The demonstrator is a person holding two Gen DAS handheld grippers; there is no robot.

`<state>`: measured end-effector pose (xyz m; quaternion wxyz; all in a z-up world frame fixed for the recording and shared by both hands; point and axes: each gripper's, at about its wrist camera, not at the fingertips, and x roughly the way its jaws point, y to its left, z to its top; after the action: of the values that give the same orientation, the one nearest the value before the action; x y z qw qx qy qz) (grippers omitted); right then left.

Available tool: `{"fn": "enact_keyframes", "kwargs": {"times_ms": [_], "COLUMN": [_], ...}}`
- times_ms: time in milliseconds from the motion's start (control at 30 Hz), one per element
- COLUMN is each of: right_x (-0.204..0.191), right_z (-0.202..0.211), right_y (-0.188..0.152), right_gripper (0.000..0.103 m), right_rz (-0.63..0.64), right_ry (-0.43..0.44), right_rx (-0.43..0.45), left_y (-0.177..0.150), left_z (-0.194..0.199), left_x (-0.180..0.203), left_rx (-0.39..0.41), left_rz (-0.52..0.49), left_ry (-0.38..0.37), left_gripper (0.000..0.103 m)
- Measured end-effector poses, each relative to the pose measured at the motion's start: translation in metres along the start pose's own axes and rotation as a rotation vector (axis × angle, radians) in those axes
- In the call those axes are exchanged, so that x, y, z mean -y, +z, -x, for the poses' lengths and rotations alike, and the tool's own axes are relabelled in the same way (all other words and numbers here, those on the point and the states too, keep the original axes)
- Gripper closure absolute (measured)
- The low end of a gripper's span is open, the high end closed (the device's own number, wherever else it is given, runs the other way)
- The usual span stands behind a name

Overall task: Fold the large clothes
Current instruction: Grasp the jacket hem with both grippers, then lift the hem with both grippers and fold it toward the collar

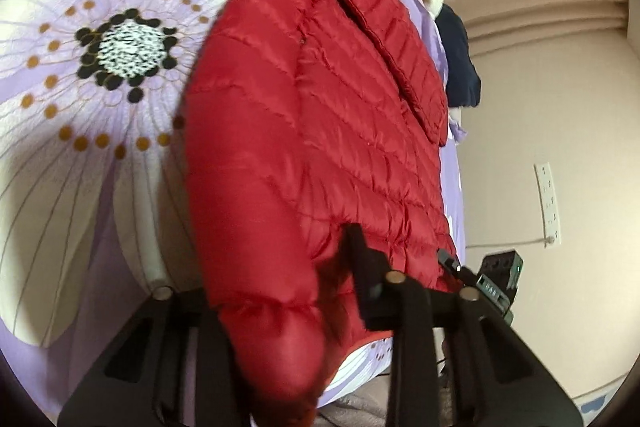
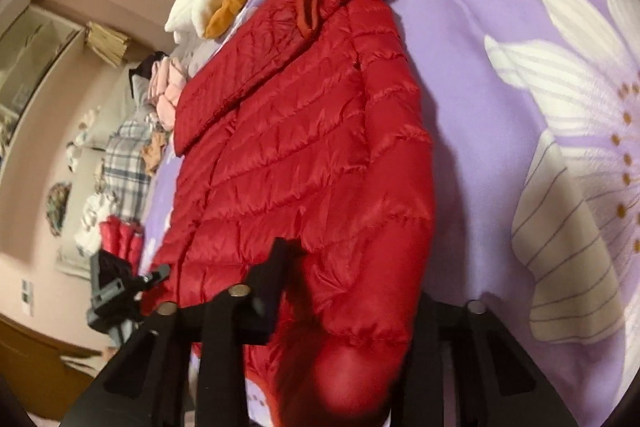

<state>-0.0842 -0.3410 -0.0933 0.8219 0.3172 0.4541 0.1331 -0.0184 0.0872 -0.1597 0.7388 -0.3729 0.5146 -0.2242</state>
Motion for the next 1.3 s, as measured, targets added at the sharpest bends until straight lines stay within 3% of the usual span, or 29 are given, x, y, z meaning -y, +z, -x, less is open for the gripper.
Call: {"fn": "enact_keyframes", "kwargs": {"times_ms": [100,367,667,1000,1300], "right_x": [-0.013,-0.059,-0.082,-0.109,-0.123], "right_z": [0.010,0.036,0.071,0.119,0.127], "right_y": [-0.003,-0.005,-0.014,-0.026,-0.026], "right_gripper": [0.082,0.085,0.085,0.085,0.085], "right_rz": [0.065,0.244,0.340,0.445,0.501], "right_ry": [-0.027,-0.013,0.041,0.160,0.187], "right_rx": [0.047,0.145,0.187,0.252,0.291], "left_y": [-0.001,-0.012,-0.026,-0.049,-0.052], "left_z": [0.013,0.051,0.086,0.138,0.156], "left_x": [0.006,0.057,0.086,0.114,0.126], "left_rx": [0.048,0.158,0.189,0.236,0.266], "left_rz": [-0.015,-0.216,-0.283,-0.388,-0.432], "left_ry": [-0.009,-0.037,-0.098,-0.148,-0.190], "left_gripper": [0.087,0.089,0.089,0.089,0.089]}}
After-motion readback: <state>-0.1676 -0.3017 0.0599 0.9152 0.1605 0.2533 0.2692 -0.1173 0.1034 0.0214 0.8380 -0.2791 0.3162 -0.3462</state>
